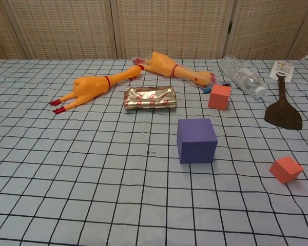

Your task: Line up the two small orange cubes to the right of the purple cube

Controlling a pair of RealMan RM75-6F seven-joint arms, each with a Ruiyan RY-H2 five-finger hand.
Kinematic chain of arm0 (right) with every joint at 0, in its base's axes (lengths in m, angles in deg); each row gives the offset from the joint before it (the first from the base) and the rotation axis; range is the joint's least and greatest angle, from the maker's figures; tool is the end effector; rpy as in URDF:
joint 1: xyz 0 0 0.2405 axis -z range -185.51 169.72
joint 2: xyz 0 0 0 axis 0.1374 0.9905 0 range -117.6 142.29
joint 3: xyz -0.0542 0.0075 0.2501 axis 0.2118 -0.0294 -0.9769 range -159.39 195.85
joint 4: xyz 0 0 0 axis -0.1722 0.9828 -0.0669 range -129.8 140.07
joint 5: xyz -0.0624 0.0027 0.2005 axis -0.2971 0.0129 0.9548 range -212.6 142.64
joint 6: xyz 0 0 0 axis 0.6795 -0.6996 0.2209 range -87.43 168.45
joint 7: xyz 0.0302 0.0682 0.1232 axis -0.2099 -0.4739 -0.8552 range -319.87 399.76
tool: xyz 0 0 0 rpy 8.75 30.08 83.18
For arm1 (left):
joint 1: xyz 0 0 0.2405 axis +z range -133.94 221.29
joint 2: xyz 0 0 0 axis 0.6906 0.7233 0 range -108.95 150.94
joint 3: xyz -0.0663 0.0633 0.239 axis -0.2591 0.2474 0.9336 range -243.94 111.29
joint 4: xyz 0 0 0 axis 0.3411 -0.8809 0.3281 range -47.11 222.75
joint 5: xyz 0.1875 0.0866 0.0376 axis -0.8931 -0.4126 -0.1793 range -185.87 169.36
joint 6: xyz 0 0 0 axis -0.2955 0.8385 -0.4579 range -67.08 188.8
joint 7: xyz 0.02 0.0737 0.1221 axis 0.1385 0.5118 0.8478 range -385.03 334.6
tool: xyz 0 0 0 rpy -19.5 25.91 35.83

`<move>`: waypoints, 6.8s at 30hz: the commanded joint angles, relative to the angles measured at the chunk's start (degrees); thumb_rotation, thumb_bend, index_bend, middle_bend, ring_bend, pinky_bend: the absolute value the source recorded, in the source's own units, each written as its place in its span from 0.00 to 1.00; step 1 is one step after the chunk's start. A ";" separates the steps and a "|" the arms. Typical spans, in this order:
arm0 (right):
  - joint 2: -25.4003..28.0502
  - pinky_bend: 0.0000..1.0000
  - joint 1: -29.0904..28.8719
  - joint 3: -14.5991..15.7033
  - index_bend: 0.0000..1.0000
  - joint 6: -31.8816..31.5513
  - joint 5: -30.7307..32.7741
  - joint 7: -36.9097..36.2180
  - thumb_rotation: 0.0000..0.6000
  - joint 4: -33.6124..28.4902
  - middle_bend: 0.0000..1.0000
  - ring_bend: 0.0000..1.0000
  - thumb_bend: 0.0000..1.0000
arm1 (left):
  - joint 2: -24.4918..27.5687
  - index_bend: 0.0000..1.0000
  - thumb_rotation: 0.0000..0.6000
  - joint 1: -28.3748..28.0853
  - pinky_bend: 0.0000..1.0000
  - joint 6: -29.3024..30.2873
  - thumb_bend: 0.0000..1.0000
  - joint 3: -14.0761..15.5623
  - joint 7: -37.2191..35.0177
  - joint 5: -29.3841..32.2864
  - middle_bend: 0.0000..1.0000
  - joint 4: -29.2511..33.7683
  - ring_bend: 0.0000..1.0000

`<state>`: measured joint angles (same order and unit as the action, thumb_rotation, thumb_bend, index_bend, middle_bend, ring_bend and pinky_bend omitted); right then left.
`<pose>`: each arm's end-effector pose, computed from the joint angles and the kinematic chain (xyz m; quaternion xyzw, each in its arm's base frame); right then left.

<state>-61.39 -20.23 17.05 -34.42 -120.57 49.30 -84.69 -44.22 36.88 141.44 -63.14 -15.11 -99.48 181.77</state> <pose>-0.2870 -0.2099 0.0806 0.6740 -0.3877 0.3521 0.5209 -0.2983 0.1654 0.1218 -0.6886 -0.3618 -0.3228 0.5392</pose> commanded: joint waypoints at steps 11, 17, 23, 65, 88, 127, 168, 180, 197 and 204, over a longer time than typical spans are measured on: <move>-0.98 0.33 -0.05 -0.80 0.25 -0.11 1.34 1.09 1.00 0.91 0.20 0.05 0.15 | -0.01 0.37 1.00 -0.28 0.56 -0.35 0.45 -0.08 -0.93 0.01 0.53 -0.60 0.46; -2.14 0.55 0.06 -1.22 0.25 -0.45 2.14 2.63 1.00 2.14 0.47 0.34 0.15 | 0.24 0.37 1.00 0.05 0.56 0.63 0.45 -0.28 -1.43 -0.09 0.53 -0.14 0.46; -6.43 0.87 -2.66 -5.47 0.28 0.37 5.17 4.89 1.00 4.57 0.82 0.68 0.15 | 0.20 0.37 1.00 0.11 0.56 0.59 0.45 -0.17 -0.74 -0.18 0.53 0.17 0.46; -39.89 1.00 -31.30 -25.88 0.30 15.57 28.01 9.92 1.00 43.98 0.97 0.84 0.15 | 0.58 0.37 1.00 -0.31 0.56 -0.75 0.45 0.13 -3.10 0.14 0.53 0.03 0.47; -48.59 1.00 -40.21 -26.82 0.31 28.74 29.32 -1.67 1.00 66.83 0.97 0.84 0.15 | -0.34 0.37 1.00 -1.20 0.56 -3.45 0.45 -0.38 -3.18 2.80 0.53 -1.53 0.47; -38.28 1.00 -29.34 -18.23 0.43 15.19 19.22 -4.27 1.00 44.62 0.99 0.85 0.15 | 0.00 0.37 1.00 -0.77 0.56 -1.93 0.45 -0.52 -2.86 2.88 0.53 -1.06 0.47; -13.13 1.00 -15.44 -2.80 0.46 17.71 13.50 -1.19 1.00 11.19 0.99 0.85 0.15 | 0.59 0.37 1.00 -0.04 0.56 -0.45 0.45 0.03 -0.25 0.88 0.53 1.27 0.47; -18.36 1.00 -16.32 -3.32 0.46 18.47 11.88 -4.60 1.00 14.39 0.99 0.85 0.15 | 0.63 0.37 1.00 -0.01 0.56 -0.31 0.45 0.00 -0.85 0.68 0.53 1.08 0.47; -20.57 1.00 -16.81 -4.42 0.47 18.20 11.40 -6.09 1.00 15.81 0.99 0.85 0.15 | 0.62 0.37 1.00 -0.08 0.56 -0.57 0.45 0.05 -0.58 0.64 0.53 1.11 0.47; -21.33 1.00 -17.01 -4.52 0.47 17.85 10.81 -6.24 1.00 15.97 0.99 0.85 0.15 | 0.68 0.37 1.00 -0.06 0.56 -0.47 0.45 0.01 -0.77 0.60 0.53 1.13 0.47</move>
<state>-82.71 -37.23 12.53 -16.55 -109.75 43.05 -68.74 -43.55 36.82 140.97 -63.13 -15.88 -98.87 182.89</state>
